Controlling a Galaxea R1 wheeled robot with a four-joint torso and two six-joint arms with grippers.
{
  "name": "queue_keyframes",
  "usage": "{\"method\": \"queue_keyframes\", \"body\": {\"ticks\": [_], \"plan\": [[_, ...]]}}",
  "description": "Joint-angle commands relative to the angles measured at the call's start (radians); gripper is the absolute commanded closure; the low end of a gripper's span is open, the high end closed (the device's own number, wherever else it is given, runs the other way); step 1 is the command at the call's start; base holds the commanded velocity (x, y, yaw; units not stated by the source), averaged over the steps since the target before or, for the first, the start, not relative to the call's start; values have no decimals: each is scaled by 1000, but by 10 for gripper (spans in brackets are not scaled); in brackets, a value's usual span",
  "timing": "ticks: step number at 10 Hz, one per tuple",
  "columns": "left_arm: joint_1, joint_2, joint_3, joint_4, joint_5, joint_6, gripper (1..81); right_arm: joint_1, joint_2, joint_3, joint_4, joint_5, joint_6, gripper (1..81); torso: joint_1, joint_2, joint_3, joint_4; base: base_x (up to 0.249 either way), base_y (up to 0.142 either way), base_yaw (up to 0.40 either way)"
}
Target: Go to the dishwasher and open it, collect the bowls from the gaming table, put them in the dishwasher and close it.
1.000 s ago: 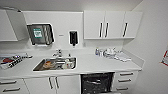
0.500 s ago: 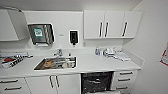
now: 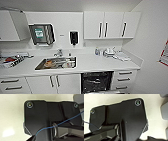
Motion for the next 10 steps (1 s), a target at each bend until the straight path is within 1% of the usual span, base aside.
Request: {"method": "queue_keyframes", "body": {"ticks": [1, 7, 10], "plan": [[-40, -5, -3, 8, 52, 4, 10, 46, -3, 1, 6, -56, -2, 10, 0, 0, 0, 0, 0, 0, 327], [-41, -5, -3, 11, 41, 6, 10, 41, -5, -4, 2, -59, -5, 10, 0, 0, 0, 0, 0, 0, 347], [-43, -14, -3, 12, 37, 7, 10, 37, -8, 1, -7, -59, -61, 10, 0, 0, 0, 0, 0, 0, 362]]}}
